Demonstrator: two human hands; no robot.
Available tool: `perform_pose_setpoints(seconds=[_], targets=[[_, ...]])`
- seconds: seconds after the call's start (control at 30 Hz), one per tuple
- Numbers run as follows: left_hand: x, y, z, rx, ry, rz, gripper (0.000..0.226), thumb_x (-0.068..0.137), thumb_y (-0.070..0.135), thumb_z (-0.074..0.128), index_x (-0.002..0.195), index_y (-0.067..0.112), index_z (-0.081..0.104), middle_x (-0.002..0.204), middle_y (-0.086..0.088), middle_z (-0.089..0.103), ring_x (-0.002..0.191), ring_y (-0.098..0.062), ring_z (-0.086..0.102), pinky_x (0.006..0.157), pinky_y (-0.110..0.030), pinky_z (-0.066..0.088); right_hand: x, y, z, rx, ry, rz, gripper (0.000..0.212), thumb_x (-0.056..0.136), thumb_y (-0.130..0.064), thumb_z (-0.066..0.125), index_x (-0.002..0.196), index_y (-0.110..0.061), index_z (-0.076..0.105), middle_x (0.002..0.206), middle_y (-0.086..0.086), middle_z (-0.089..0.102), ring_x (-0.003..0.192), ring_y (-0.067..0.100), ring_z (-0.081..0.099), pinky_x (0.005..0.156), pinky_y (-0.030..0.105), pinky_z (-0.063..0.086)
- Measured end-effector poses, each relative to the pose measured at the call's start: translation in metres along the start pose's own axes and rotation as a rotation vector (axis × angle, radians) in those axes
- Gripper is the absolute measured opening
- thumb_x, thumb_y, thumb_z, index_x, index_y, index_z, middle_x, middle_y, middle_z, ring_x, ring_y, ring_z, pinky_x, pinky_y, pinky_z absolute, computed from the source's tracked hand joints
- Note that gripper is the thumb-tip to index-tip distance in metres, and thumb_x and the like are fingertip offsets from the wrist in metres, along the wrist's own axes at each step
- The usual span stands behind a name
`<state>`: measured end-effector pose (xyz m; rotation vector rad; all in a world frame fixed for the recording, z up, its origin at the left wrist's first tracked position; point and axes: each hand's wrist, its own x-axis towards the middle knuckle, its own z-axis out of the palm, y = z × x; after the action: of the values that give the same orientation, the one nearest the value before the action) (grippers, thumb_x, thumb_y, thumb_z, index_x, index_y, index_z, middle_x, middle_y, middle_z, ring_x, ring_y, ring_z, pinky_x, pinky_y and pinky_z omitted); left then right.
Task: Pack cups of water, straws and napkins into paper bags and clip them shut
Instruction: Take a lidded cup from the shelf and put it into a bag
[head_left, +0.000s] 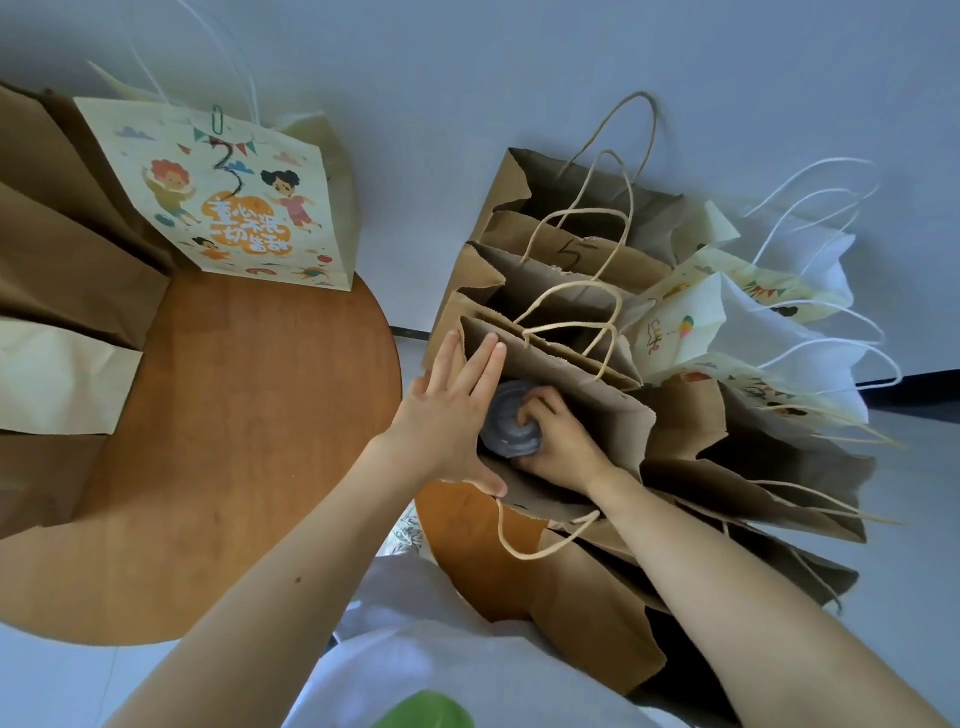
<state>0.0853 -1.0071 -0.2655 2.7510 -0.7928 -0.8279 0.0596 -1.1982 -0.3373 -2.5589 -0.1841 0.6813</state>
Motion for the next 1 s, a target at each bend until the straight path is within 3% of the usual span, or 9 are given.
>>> perform_pose_setpoints(seconds=[0.1, 0.4, 0.53, 0.7, 0.83, 1.0], targets=[[-0.001, 0.001, 0.001, 0.013, 0.011, -0.024, 0.132, 0.062, 0.077, 0.060, 0.142, 0.017, -0.027, 0.152, -0.001, -0.028, 0.138, -0.035, -0.025, 0.113, -0.048, 0.016, 0.006, 0.007, 0.013, 0.019, -0.017, 0.010, 0.051, 0.074, -0.023, 0.074, 0.118, -0.014, 0.050, 0.135, 0.001, 0.033, 0.124, 0.018, 0.037, 0.105, 0.025, 0.034], [-0.006, 0.007, 0.006, 0.003, 0.036, -0.047, 0.127, 0.067, 0.073, 0.058, 0.131, 0.019, -0.037, 0.152, -0.001, -0.028, 0.139, -0.034, -0.022, 0.113, -0.044, 0.019, 0.013, 0.021, 0.027, -0.067, -0.093, -0.056, 0.044, 0.074, -0.017, 0.072, 0.108, -0.014, 0.045, 0.133, 0.005, 0.026, 0.122, 0.024, 0.035, 0.098, 0.031, 0.041], [-0.008, 0.007, 0.005, 0.006, 0.025, -0.054, 0.127, 0.068, 0.072, 0.059, 0.142, 0.017, -0.028, 0.153, -0.001, -0.027, 0.139, -0.033, -0.022, 0.113, -0.044, 0.018, 0.017, 0.020, 0.020, -0.119, -0.090, -0.085, 0.047, 0.074, -0.019, 0.072, 0.112, -0.017, 0.043, 0.135, 0.003, 0.022, 0.122, 0.022, 0.033, 0.097, 0.029, 0.042], [-0.013, 0.007, 0.005, 0.031, 0.012, -0.069, 0.125, 0.068, 0.073, 0.057, 0.143, 0.016, -0.025, 0.153, -0.001, -0.025, 0.139, -0.033, -0.022, 0.113, -0.045, 0.020, 0.003, 0.021, 0.026, -0.164, -0.058, 0.009, 0.047, 0.080, -0.015, 0.066, 0.120, -0.016, 0.042, 0.139, 0.006, 0.021, 0.128, 0.026, 0.029, 0.101, 0.032, 0.037], [-0.013, 0.011, 0.005, 0.030, 0.025, -0.055, 0.123, 0.069, 0.072, 0.058, 0.144, 0.017, -0.023, 0.154, -0.001, -0.022, 0.140, -0.035, -0.020, 0.112, -0.046, 0.021, -0.011, 0.026, 0.021, -0.265, -0.180, 0.188, 0.051, 0.080, -0.012, 0.064, 0.123, -0.017, 0.038, 0.144, 0.006, 0.013, 0.131, 0.030, 0.022, 0.103, 0.036, 0.033], [-0.013, 0.013, 0.007, 0.007, 0.056, -0.052, 0.119, 0.073, 0.065, 0.061, 0.144, 0.021, -0.023, 0.155, 0.001, -0.019, 0.140, -0.036, -0.019, 0.112, -0.048, 0.020, -0.016, 0.018, 0.018, -0.349, -0.263, 0.258, 0.058, 0.084, -0.009, 0.059, 0.135, -0.019, 0.032, 0.147, 0.006, 0.010, 0.134, 0.031, 0.018, 0.108, 0.038, 0.028]])
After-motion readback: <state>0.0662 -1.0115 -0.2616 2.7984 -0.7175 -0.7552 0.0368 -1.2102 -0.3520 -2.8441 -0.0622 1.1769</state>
